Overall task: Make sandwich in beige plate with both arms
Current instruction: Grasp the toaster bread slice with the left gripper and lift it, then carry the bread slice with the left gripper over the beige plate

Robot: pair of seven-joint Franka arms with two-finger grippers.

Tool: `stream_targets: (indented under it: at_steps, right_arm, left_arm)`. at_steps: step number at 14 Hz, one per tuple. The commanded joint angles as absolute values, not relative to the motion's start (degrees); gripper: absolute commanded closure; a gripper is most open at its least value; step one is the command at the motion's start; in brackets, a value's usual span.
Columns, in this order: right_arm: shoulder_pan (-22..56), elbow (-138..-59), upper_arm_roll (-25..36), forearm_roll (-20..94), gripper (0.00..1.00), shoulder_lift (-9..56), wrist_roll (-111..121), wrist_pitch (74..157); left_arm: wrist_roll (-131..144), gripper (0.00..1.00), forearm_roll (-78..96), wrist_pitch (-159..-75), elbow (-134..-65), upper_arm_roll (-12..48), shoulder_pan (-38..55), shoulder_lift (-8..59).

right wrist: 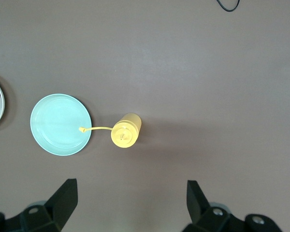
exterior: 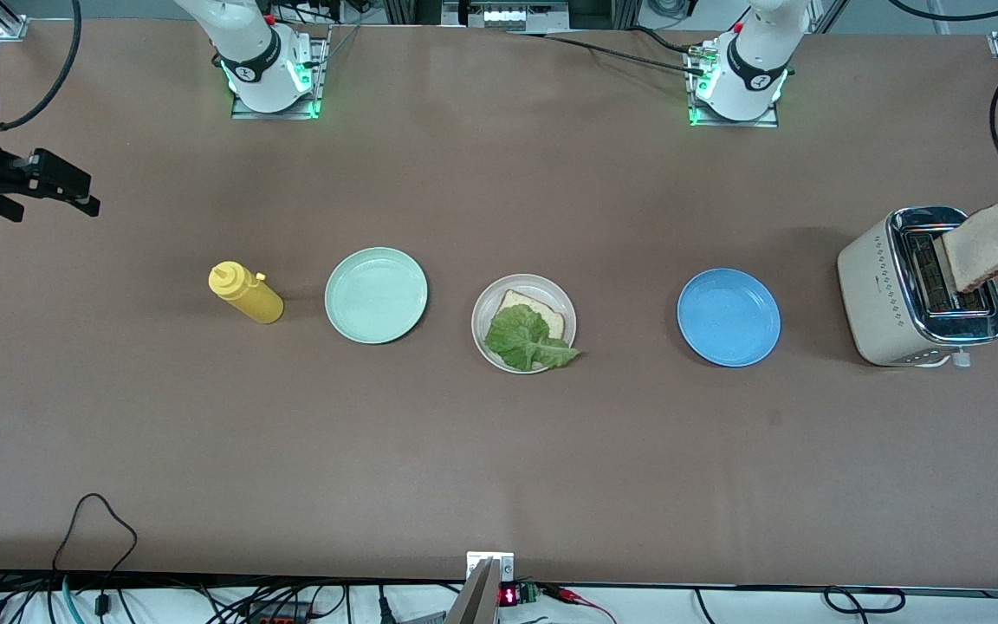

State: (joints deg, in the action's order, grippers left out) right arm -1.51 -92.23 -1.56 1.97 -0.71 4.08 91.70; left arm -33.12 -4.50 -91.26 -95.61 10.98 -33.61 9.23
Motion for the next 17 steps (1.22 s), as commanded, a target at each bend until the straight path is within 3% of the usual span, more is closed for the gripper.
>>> stream_targets:
  at_steps: [1,9,14,17]
  right_arm:
    - [-2.5,-98.2,-2.9,1.0,0.0,-4.7,1.9,94.7]
    - [-2.5,-96.2,-2.9,1.0,0.0,-4.2,2.3,93.8]
    - [-2.8,-95.4,-2.8,1.0,0.0,-3.6,2.1,92.5]
    - [-2.9,-96.1,-2.7,0.9,0.0,-3.7,1.7,92.2]
  left_arm:
    - [-34.2,0.99,-3.8,-83.9,-87.1,14.6,-33.3,10.1]
    - [-25.7,0.97,-2.5,-83.8,-86.3,33.3,-31.1,12.8]
    - [-15.4,0.97,9.4,-84.9,-86.5,34.6,-19.5,20.8]
    - [-4.5,0.97,18.4,-94.1,-86.4,34.6,-13.8,24.9]
